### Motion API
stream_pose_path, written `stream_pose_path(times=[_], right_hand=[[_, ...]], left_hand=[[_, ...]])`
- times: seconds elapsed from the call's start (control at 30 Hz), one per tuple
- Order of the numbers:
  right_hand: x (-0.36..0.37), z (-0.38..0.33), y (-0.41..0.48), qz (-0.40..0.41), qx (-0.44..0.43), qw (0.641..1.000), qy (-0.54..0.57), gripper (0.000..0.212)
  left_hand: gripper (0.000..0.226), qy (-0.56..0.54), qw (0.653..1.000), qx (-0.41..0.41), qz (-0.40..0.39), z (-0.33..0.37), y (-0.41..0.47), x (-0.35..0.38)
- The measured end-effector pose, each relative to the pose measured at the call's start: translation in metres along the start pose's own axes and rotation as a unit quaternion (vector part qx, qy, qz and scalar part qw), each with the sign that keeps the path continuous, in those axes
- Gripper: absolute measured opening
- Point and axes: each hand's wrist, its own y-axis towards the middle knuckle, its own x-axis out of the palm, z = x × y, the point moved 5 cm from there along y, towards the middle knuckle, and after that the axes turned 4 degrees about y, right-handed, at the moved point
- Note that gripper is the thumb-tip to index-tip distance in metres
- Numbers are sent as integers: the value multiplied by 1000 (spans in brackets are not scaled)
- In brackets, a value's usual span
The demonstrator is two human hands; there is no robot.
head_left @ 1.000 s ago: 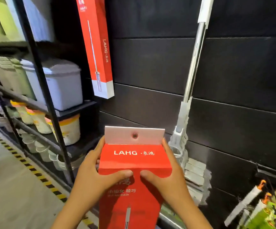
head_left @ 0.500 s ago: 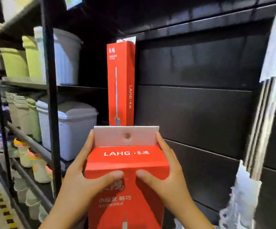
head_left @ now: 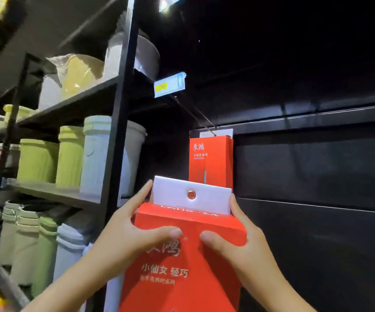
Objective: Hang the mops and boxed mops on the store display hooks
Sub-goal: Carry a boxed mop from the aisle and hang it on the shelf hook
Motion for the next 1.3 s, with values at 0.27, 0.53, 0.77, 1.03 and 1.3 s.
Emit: stream_pose_path(times=[0.27, 0.53, 0.77, 1.03, 1.3], right_hand=[[18, -36, 103, 25, -101, 993, -63, 83], [16, -58, 178, 36, -152, 972, -178, 72], [8, -84, 226, 58, -190, 953, -228, 110], [9, -99, 253, 66, -173, 949, -254, 112], [11, -109, 268, 85, -178, 940, -279, 121]], left_hand=[[51, -31, 995, 90, -13, 11, 92, -37], [68, -33, 986, 162, 13, 1, 167, -49], [64, -41, 976, 213, 7, 9, 217, -59], [55, -99, 970, 223, 3, 12, 250, -64], [57, -125, 965, 229, -9, 11, 269, -67]])
